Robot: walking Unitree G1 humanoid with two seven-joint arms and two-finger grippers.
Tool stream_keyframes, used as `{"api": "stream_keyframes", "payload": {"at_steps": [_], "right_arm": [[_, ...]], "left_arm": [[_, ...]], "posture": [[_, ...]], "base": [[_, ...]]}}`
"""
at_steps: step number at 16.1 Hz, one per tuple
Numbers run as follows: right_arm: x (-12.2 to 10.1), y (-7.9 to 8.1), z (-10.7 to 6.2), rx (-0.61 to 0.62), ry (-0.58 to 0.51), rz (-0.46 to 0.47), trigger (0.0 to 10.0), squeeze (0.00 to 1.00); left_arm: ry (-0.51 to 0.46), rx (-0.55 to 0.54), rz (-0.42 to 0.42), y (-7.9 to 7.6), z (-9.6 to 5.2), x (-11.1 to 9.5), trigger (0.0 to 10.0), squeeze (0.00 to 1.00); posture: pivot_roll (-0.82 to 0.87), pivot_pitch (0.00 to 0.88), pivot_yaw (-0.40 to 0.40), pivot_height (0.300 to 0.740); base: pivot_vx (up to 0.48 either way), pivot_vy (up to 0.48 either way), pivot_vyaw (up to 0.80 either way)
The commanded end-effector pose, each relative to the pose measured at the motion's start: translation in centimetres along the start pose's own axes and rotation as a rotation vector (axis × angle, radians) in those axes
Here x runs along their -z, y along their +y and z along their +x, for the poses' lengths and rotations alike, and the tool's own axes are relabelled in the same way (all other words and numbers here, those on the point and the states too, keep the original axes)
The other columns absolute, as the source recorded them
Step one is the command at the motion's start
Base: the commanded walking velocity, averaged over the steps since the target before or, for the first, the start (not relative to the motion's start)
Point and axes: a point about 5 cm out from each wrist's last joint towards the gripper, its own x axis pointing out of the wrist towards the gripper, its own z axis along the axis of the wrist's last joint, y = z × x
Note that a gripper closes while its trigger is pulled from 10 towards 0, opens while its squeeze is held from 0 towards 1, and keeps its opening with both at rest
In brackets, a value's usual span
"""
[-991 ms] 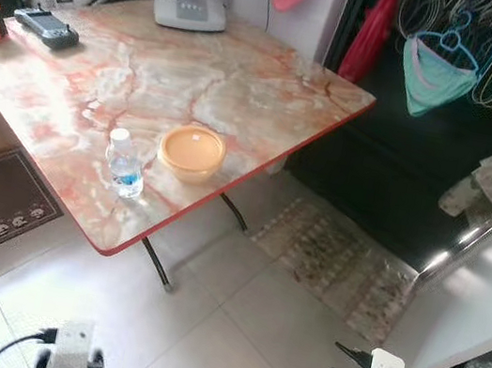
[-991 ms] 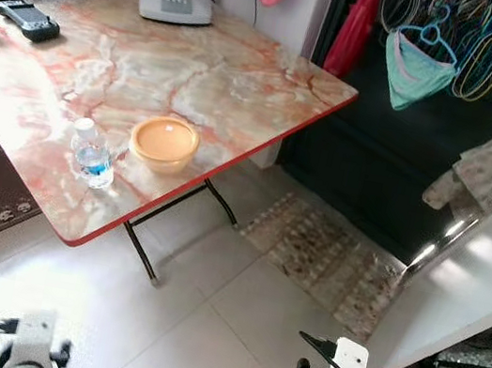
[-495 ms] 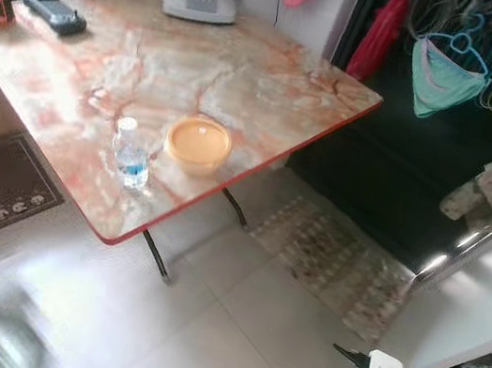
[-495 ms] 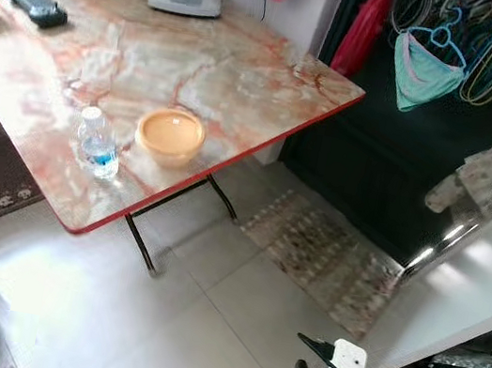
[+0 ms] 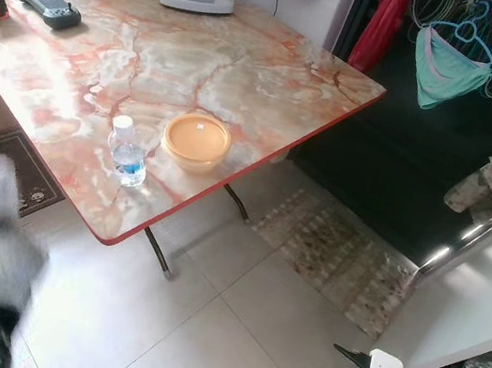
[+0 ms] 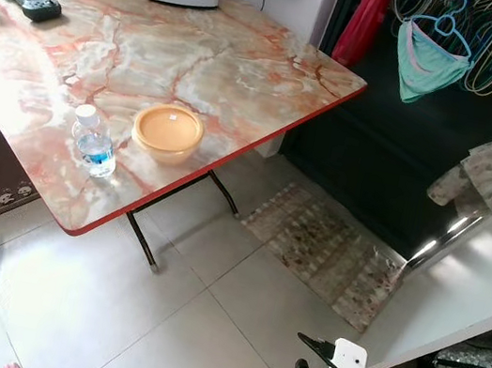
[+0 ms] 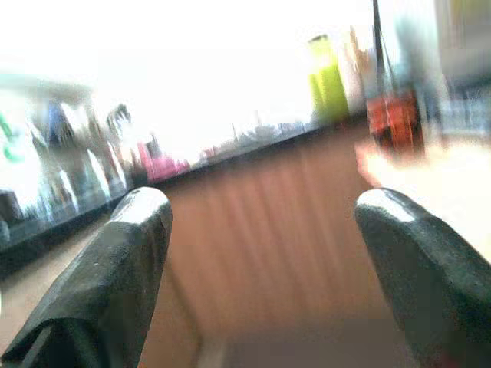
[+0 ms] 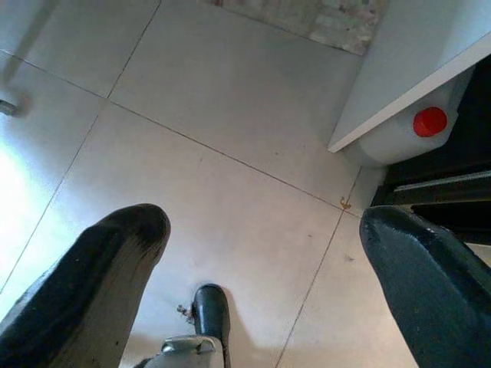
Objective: Restocking fridge
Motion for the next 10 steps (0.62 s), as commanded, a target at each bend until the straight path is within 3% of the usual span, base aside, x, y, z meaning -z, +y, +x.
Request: {"api": "stream_keyframes", "payload": {"at_steps": [1,3,4,5,6,8,10], "right_arm": [[-0.1,-0.2,0.0,0.011,-0.006,0.008,10.0,0.0],[-0.1,-0.1,0.0,0.013,-0.009,0.017,10.0,0.0],[-0.1,0.0,0.0,0.012,-0.009,0.02,10.0,0.0],[-0.1,0.0,0.0,0.011,-0.009,0.02,10.0,0.0],[-0.1,0.0,0.0,0.011,-0.007,0.019,10.0,0.0],[0.1,0.0,0.0,0.013,-0.006,0.02,10.0,0.0],[0.4,0.0,0.0,0.012,0.001,0.018,10.0,0.0]], "left_arm": [[-0.093,-0.004,-0.031,-0.5,0.8,-1.8,10.0,0.0],[-0.224,0.011,-0.138,-1.3,2.7,-5.7,10.0,0.0],[-0.282,0.123,-0.296,-2.8,3.9,-9.3,10.0,0.0],[-0.301,0.225,-0.35,-4.0,4.0,-10.9,10.0,0.0],[-0.314,0.368,-0.386,-5.6,3.7,-12.6,10.0,0.0],[-0.216,0.717,-0.624,-9.4,1.7,-16.7,10.0,0.0],[-0.067,0.887,-0.731,-11.2,-0.4,-17.3,10.0,0.0]], "posture": [[-0.02,0.064,-0.051,0.74],[-0.02,0.058,-0.043,0.74],[-0.03,0.053,-0.039,0.74],[-0.03,0.053,-0.039,0.74],[-0.03,0.053,-0.039,0.74],[-0.02,0.061,-0.036,0.74],[-0.01,0.067,-0.031,0.74]], "base": [[0.0,0.0,0.0],[0.0,0.0,0.0],[0.0,0.0,0.0],[0.0,0.0,0.0],[0.0,0.0,0.0],[0.0,0.0,0.0],[0.0,0.0,0.0]]}}
